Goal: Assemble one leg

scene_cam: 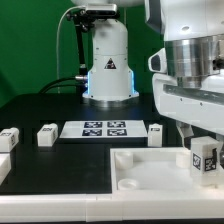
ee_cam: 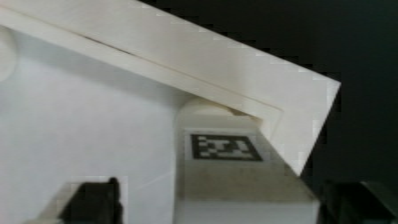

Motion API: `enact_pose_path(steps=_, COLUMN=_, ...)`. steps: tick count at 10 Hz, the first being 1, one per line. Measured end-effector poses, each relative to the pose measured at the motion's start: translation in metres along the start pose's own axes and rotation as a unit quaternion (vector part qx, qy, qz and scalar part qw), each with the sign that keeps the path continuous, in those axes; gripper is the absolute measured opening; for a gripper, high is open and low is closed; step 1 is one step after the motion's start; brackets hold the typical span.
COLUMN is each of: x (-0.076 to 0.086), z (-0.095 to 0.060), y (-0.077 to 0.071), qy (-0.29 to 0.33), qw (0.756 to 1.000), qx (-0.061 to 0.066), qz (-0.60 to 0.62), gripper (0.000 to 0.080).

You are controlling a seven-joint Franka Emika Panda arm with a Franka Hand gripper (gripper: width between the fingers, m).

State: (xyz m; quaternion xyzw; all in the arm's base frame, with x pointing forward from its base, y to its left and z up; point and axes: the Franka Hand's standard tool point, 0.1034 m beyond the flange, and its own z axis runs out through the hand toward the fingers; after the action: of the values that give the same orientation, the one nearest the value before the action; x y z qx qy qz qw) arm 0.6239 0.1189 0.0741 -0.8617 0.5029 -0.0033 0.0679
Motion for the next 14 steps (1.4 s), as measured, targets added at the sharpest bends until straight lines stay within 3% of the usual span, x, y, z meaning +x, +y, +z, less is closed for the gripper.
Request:
enact_pose_path(steps=1, x=-0.0008, z=0.0001, y=-0.0003, qy=0.000, qw=0.998, qx=0.000, qz=-0.070, gripper=0.0628)
enact_pose_path(steps=4, x=-0.0040, z=0.0005, y=-0.0011, qy=-0.001, qw=0.977, qx=0.000, qz=-0.214, gripper=0.0649)
enact_pose_path(steps=8, x=-0.0052, z=0.0011, y=-0.0010, qy=-0.002, qw=0.913, qx=-0.002, qz=-0.409, gripper=0.0649)
enact_pose_path(steps=11, x=-0.0025, z=-0.0013, y=-0.0035, qy=0.006, qw=0.821, qx=-0.010, qz=-0.571, gripper=0.0649)
enact_pose_path(steps=13, x=-0.0017, z=-0.0013, y=-0.0038, qy=0.009, qw=0.807, qx=-0.009, qz=-0.590, gripper=0.0649)
enact_pose_path(steps=14, x=-0.0017, z=-0.0013, y=-0.0038, qy=0.009, qw=0.807, qx=-0.009, qz=-0.590, gripper=0.0551)
